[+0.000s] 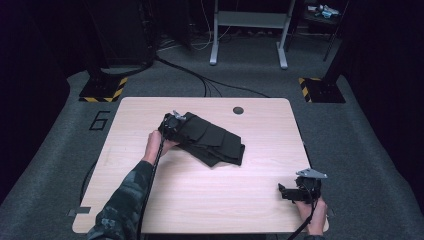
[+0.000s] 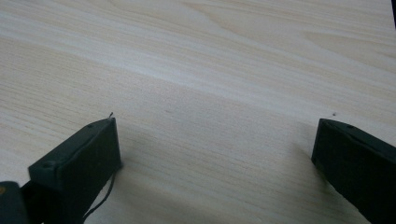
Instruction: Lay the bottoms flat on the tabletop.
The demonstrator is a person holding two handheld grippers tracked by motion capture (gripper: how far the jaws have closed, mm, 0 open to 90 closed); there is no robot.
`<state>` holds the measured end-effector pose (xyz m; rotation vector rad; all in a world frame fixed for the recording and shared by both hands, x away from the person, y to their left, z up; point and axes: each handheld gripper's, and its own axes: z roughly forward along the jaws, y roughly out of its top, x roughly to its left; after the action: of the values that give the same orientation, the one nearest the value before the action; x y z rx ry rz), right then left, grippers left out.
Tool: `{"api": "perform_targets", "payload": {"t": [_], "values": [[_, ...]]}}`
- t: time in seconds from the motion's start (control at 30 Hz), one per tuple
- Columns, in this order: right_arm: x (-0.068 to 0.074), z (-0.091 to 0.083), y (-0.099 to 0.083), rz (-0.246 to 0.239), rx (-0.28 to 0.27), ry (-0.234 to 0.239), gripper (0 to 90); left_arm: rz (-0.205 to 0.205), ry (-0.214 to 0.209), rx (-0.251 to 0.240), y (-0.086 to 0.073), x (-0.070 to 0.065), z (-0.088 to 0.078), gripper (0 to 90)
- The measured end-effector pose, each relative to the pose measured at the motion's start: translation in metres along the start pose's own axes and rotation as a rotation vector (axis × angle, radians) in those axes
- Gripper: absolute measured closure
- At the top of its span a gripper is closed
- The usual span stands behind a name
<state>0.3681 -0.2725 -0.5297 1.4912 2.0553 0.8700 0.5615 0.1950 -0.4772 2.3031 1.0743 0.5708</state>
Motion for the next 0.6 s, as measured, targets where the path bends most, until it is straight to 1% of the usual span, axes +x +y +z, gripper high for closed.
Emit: {"api": "perform_targets", "payload": {"t": [0.03,0.1,0.23,0.3,0.37,0.43,0.53,0.6], "values": [[0.0,0.0,0.0,-0.005,0.001,-0.002,0.5,0.004,0.003,0.005,0.0,0.0,0.0,30.5],[0.0,0.0,0.0,-0.002,0.002,-0.001,0.5,-0.001,0.011,0.004,0.0,-0.001,0.0,34.2],[0.0,0.0,0.0,0.0,0.003,-0.002,0.5,0.0,0.022,0.001,-0.002,-0.003,-0.001,36.4],[0.0,0.0,0.0,0.0,0.003,-0.002,0.5,-0.013,0.002,-0.007,-0.004,-0.005,-0.003,36.6],[0.0,-0.001,0.0,0.005,0.005,-0.003,0.5,-0.013,0.001,-0.013,-0.005,-0.006,-0.003,36.6],[0.0,0.0,0.0,0.0,0.003,-0.002,0.5,-0.013,-0.005,-0.013,-0.007,-0.008,-0.005,36.5],[0.0,0.0,0.0,0.001,0.003,-0.002,0.6,-0.031,-0.01,-0.014,-0.009,-0.012,-0.008,36.5],[0.0,0.0,0.0,0.001,0.003,-0.002,0.5,-0.028,-0.01,-0.014,-0.01,-0.014,-0.009,36.5]]}}
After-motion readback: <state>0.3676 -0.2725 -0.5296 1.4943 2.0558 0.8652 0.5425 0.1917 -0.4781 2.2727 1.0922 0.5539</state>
